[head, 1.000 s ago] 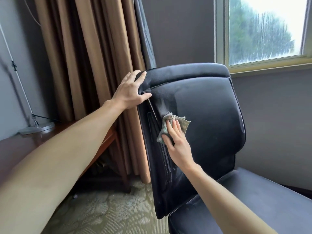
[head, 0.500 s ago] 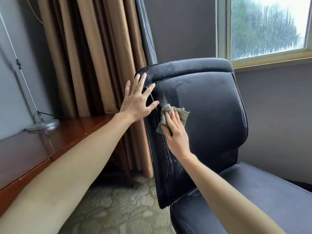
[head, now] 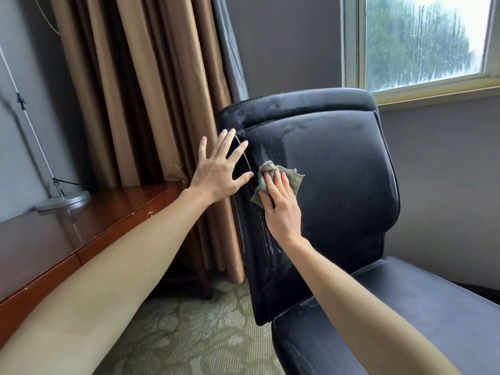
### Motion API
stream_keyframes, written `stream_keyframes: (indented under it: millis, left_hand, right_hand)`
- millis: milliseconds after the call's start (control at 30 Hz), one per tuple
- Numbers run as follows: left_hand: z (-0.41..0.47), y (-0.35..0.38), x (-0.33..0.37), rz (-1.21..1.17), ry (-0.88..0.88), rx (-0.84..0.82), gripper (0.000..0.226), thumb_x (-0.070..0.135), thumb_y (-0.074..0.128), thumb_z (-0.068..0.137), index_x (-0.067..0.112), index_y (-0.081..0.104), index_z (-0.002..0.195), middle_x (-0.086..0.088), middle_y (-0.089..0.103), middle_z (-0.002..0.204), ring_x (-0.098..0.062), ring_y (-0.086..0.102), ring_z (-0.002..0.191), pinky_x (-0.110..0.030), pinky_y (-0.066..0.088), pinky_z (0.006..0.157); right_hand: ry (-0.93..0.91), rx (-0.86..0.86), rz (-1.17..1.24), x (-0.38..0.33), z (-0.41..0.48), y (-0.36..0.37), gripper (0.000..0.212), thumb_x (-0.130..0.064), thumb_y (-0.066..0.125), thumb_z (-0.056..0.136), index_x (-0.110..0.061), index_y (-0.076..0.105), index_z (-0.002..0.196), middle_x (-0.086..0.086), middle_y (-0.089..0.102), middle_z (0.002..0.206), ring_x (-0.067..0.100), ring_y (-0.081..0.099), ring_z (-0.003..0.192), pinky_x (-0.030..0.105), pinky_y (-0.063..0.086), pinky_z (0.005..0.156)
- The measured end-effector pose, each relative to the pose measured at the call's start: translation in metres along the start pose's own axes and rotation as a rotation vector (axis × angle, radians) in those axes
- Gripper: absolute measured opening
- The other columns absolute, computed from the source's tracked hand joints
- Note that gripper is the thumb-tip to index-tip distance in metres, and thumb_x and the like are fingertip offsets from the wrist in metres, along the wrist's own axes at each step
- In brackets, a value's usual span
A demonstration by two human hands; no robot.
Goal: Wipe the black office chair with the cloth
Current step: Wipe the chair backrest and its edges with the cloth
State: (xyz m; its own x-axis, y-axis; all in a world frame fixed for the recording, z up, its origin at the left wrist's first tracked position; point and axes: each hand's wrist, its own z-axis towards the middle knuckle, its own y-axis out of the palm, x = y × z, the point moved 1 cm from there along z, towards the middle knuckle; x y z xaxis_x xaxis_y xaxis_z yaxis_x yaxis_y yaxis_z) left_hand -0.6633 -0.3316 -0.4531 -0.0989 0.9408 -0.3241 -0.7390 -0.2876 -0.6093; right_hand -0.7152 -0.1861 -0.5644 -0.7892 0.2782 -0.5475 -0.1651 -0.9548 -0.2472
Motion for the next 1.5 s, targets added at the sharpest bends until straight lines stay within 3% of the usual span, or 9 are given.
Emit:
stream_keyframes:
  millis: [200,367,500,567,667,800,1033,1367,1500]
  left_hand:
    - [-0.005,0.009,0.007,-0.178,-0.141,0.019,0.086,0.069,0.047,0.087,0.029,0.014,0.155,-0.013,-0.011,0.162,-0.023,-0.008,0.150,-0.050,-0.001,0.118]
    - [-0.005,0.014,0.015,-0.398,-0.251,-0.043,0.096,0.063,0.058,0.085,0.031,0.002,0.156,-0.016,-0.014,0.161,-0.033,0.016,0.147,-0.044,0.032,0.112]
    - [0.003,0.014,0.020,-0.429,-0.239,-0.025,0.095,0.060,0.061,0.085,0.029,0.005,0.156,-0.014,-0.019,0.160,-0.031,0.018,0.147,-0.044,0.044,0.100]
    - [0.011,0.014,0.018,-0.429,-0.218,0.042,0.092,0.058,0.062,0.086,0.027,0.011,0.156,-0.014,-0.021,0.160,-0.030,0.007,0.149,-0.044,0.042,0.104]
    - [0.033,0.012,0.014,-0.303,-0.182,0.068,0.097,0.067,0.059,0.082,0.026,0.012,0.156,-0.021,-0.020,0.158,-0.034,-0.012,0.148,-0.047,0.016,0.120]
    - [0.065,-0.003,0.010,-0.115,-0.137,-0.015,0.111,0.083,0.054,0.070,0.030,0.007,0.156,-0.020,-0.024,0.157,-0.036,-0.018,0.146,-0.050,-0.004,0.119]
    - [0.083,-0.007,0.009,-0.001,-0.163,-0.077,0.113,0.087,0.054,0.065,0.026,0.020,0.153,-0.025,0.007,0.158,-0.037,0.004,0.146,-0.048,0.008,0.118]
    - [0.074,-0.002,0.009,-0.149,-0.217,0.002,0.108,0.078,0.066,0.064,0.026,0.026,0.151,-0.024,0.006,0.157,-0.041,0.006,0.145,-0.049,0.013,0.119]
    - [0.038,0.007,0.016,-0.326,-0.282,0.081,0.112,0.069,0.070,0.070,0.023,0.012,0.154,-0.022,-0.005,0.160,-0.036,-0.002,0.148,-0.046,0.010,0.121]
  right_hand:
    - [-0.009,0.036,-0.021,0.015,-0.023,0.008,0.049,-0.028,0.050,0.099,-0.027,0.036,0.146,-0.005,0.029,0.155,0.010,0.013,0.147,0.039,0.017,0.121]
    - [-0.014,0.037,-0.022,0.016,-0.024,0.005,0.049,-0.028,0.051,0.099,-0.027,0.037,0.146,-0.005,0.030,0.155,0.011,0.015,0.147,0.038,0.019,0.120]
    - [-0.034,0.042,-0.043,0.013,-0.019,0.002,0.047,-0.026,0.050,0.100,-0.024,0.039,0.145,-0.005,0.029,0.154,0.014,0.016,0.147,0.041,0.020,0.120]
    - [-0.037,0.047,-0.054,0.011,-0.012,0.000,0.046,-0.026,0.049,0.100,-0.024,0.040,0.145,-0.003,0.029,0.154,0.015,0.016,0.147,0.042,0.020,0.120]
    - [-0.028,0.046,-0.054,0.010,0.001,-0.003,0.046,-0.028,0.047,0.101,-0.026,0.038,0.146,-0.002,0.029,0.156,0.016,0.015,0.147,0.040,0.018,0.120]
    - [-0.025,0.029,-0.047,0.009,0.005,-0.003,0.046,-0.031,0.046,0.101,-0.028,0.037,0.145,-0.003,0.027,0.156,0.014,0.013,0.148,0.037,0.015,0.121]
    - [-0.047,0.047,-0.060,0.007,0.011,0.004,0.044,-0.030,0.046,0.100,-0.026,0.040,0.144,0.001,0.029,0.155,0.018,0.014,0.147,0.040,0.014,0.121]
    - [-0.182,0.084,-0.103,0.032,-0.042,0.017,0.043,-0.029,0.042,0.100,-0.020,0.044,0.142,0.000,0.032,0.152,0.021,0.024,0.145,0.049,0.030,0.114]
    - [-0.118,0.093,-0.061,0.018,-0.013,0.006,0.041,-0.029,0.041,0.100,-0.020,0.048,0.140,0.006,0.037,0.151,0.022,0.024,0.145,0.049,0.030,0.114]
